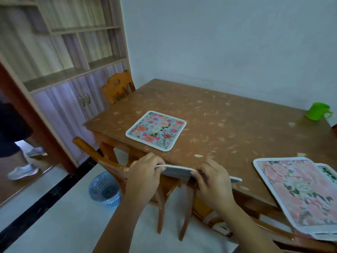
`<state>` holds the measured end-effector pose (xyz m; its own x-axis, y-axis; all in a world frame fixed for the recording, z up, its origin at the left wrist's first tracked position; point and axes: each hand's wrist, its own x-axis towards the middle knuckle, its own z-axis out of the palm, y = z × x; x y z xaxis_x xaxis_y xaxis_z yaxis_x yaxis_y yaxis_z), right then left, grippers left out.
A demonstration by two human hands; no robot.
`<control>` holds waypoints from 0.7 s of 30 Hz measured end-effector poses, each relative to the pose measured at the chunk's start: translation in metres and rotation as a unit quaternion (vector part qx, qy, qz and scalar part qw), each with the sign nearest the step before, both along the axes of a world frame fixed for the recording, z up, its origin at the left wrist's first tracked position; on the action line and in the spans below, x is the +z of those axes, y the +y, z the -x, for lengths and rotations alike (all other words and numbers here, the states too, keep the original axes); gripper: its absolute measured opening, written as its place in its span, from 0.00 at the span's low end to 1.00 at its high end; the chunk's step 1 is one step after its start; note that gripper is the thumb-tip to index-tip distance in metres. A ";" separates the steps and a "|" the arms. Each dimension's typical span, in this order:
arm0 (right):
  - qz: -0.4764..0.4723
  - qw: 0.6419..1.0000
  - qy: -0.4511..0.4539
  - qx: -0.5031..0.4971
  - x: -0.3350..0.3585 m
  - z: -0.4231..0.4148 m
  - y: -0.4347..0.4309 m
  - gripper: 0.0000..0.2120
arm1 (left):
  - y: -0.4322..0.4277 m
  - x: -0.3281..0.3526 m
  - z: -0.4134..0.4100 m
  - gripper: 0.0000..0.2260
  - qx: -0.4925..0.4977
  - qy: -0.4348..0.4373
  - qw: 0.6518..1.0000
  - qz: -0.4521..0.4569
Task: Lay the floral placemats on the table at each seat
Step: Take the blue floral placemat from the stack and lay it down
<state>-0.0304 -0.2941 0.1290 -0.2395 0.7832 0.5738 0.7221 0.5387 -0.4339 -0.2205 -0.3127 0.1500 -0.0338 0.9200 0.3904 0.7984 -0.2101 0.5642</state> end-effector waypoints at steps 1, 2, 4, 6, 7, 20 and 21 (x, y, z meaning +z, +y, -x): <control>-0.004 1.000 0.002 0.010 0.000 0.012 -0.002 0.03 | -0.005 0.000 0.012 0.04 0.008 -0.005 1.000 0.000; -0.006 1.000 0.003 0.021 0.001 0.023 -0.004 0.03 | -0.008 0.000 0.023 0.04 0.014 -0.009 1.000 -0.002; -0.008 0.999 0.006 0.039 0.001 0.043 -0.005 0.03 | -0.013 -0.001 0.042 0.04 0.025 -0.014 1.000 -0.006; -0.006 0.999 0.005 0.053 0.002 0.060 -0.003 0.02 | -0.016 -0.003 0.060 0.05 0.038 -0.021 0.999 -0.008; -0.002 0.998 0.003 0.060 0.002 0.069 -0.001 0.02 | -0.017 -0.005 0.069 0.05 0.045 -0.026 0.999 -0.007; 0.044 0.994 0.020 0.097 -0.011 0.202 0.074 0.02 | 0.046 -0.013 0.200 0.04 0.064 -0.014 0.998 -0.009; 0.044 0.994 0.016 0.094 -0.011 0.213 0.084 0.03 | 0.055 -0.014 0.211 0.04 0.063 -0.012 0.998 -0.006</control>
<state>-0.2437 -0.2096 0.1177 -0.3692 0.7734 0.5154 0.5973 0.6223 -0.5059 -0.4317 -0.2574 0.1360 -0.1581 0.9031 0.3992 0.8053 -0.1160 0.5814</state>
